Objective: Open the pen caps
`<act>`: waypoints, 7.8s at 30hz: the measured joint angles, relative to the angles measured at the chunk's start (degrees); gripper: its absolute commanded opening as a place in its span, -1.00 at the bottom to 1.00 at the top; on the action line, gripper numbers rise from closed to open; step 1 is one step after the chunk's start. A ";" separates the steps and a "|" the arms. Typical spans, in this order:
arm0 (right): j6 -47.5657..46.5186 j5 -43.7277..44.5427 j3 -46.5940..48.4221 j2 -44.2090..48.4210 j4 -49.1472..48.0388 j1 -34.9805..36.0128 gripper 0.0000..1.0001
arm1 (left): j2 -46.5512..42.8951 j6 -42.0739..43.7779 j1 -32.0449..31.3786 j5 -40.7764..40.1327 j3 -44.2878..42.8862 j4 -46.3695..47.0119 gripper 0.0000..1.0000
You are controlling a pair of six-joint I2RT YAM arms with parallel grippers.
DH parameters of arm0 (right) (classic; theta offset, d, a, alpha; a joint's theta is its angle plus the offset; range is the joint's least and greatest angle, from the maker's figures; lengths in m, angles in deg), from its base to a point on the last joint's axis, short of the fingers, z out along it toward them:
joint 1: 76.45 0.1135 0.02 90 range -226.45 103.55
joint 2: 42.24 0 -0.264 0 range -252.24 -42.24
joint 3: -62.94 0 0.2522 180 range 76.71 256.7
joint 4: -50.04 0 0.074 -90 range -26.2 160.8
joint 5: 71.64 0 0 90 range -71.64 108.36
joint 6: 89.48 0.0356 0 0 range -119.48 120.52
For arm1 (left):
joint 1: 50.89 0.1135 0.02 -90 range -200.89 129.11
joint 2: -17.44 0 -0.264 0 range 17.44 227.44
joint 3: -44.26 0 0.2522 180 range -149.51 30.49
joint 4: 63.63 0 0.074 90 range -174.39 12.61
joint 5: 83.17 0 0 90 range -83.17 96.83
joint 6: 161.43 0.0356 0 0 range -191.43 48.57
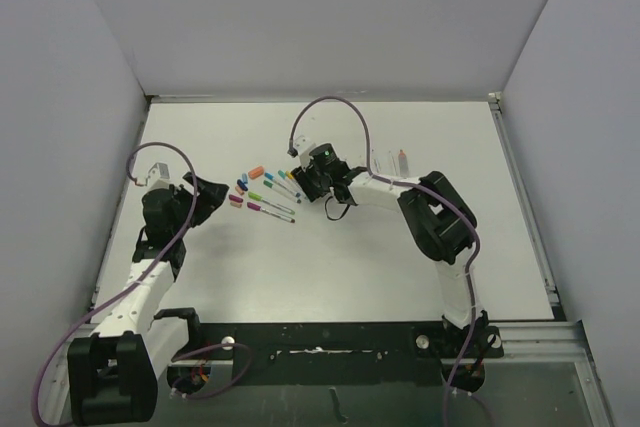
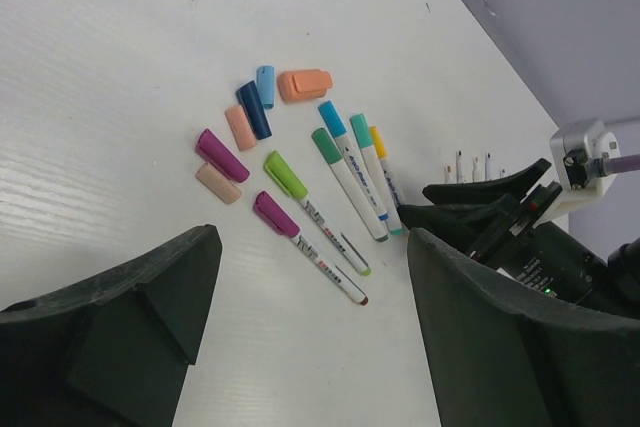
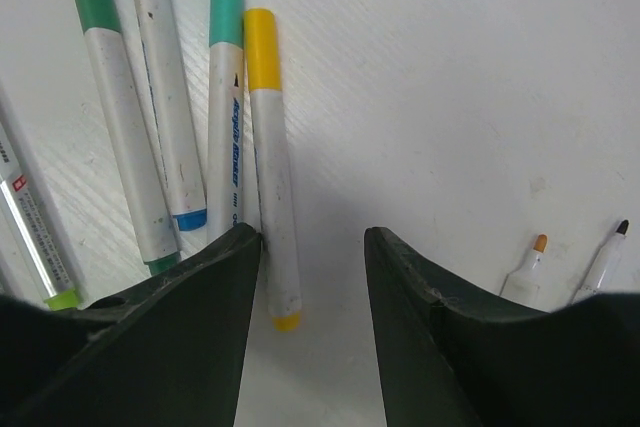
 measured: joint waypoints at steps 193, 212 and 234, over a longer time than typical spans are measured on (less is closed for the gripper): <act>2.21 6.25 -5.03 1.62 -3.67 -3.30 -0.11 | 16.41 -1.68 -6.32 -7.23 0.57 1.38 -0.69; 0.46 3.02 -7.61 9.46 -6.21 -0.96 0.09 | 25.97 -2.43 -5.55 -5.84 0.66 9.64 -0.45; -0.20 -2.03 1.66 0.11 -2.23 1.62 0.08 | 1.55 -2.54 -3.54 -1.88 2.64 7.39 0.96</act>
